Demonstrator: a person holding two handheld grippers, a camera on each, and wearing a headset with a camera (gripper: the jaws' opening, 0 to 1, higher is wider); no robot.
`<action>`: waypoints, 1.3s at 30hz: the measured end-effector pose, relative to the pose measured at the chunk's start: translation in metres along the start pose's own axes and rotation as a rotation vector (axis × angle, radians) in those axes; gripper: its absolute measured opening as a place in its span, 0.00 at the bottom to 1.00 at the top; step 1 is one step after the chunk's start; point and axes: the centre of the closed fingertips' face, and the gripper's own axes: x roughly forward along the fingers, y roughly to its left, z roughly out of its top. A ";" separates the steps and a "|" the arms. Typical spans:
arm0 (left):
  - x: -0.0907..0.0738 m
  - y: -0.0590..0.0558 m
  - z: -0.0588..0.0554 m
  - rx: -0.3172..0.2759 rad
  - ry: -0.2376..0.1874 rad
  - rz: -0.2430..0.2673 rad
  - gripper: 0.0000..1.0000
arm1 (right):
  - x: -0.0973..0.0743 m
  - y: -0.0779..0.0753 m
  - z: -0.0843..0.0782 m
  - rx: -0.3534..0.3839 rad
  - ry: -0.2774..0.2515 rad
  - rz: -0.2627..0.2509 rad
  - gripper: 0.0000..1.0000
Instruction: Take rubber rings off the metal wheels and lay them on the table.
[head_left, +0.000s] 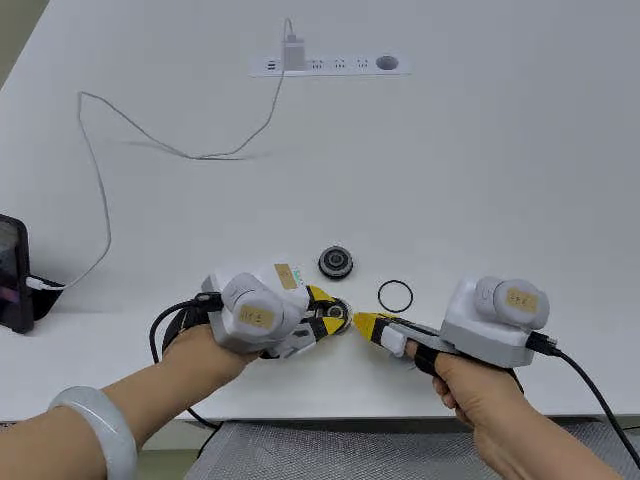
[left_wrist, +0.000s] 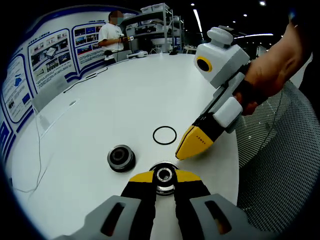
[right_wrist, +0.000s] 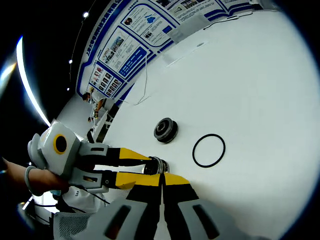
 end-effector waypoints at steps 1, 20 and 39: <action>0.000 0.000 0.000 0.001 0.000 0.000 0.13 | 0.000 0.000 -0.001 0.003 0.000 0.003 0.02; 0.001 0.001 0.000 -0.002 0.000 0.002 0.13 | 0.014 0.006 0.004 -0.095 0.030 -0.028 0.09; 0.000 0.000 0.000 0.000 0.000 0.002 0.13 | 0.011 0.008 0.005 -0.122 0.038 -0.036 0.03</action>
